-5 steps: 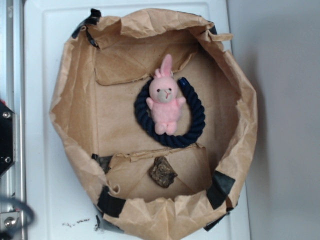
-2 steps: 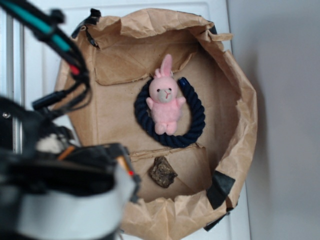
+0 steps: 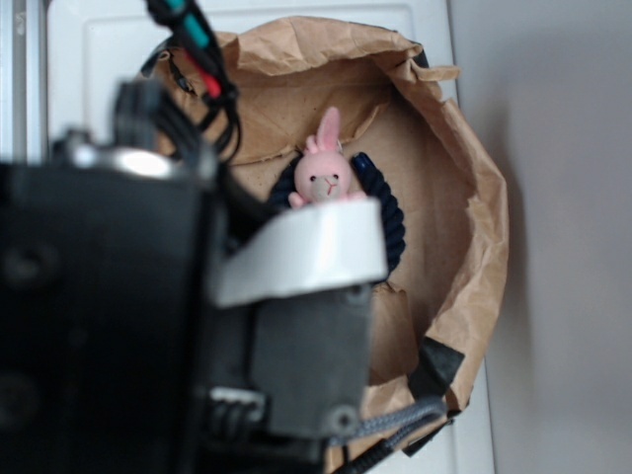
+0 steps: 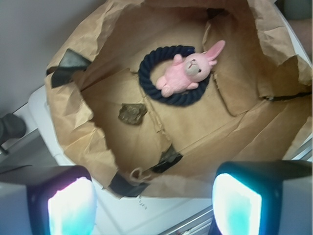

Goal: Grab the rock.

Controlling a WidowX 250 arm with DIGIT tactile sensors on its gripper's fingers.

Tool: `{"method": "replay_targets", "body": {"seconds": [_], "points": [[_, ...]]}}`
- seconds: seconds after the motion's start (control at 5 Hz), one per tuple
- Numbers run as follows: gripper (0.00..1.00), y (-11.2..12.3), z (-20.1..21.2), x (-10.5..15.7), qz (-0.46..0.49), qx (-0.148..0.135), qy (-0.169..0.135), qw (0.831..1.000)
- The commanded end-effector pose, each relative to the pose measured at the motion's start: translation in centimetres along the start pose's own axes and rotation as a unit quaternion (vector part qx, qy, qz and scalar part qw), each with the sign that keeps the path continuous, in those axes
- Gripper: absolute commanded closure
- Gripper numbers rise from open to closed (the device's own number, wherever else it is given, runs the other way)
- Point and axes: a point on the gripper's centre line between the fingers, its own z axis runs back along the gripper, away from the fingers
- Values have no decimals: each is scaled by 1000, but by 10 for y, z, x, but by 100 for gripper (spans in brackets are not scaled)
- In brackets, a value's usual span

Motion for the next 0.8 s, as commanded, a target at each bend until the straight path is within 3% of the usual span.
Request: {"method": "replay_targets", "body": {"seconds": [0.0, 0.4, 0.6], "points": [[0, 0, 13, 7, 6, -16, -21, 1000], [0, -14, -31, 38, 140, -11, -6, 990], [0, -21, -70, 55, 180, 1, -36, 983]]}}
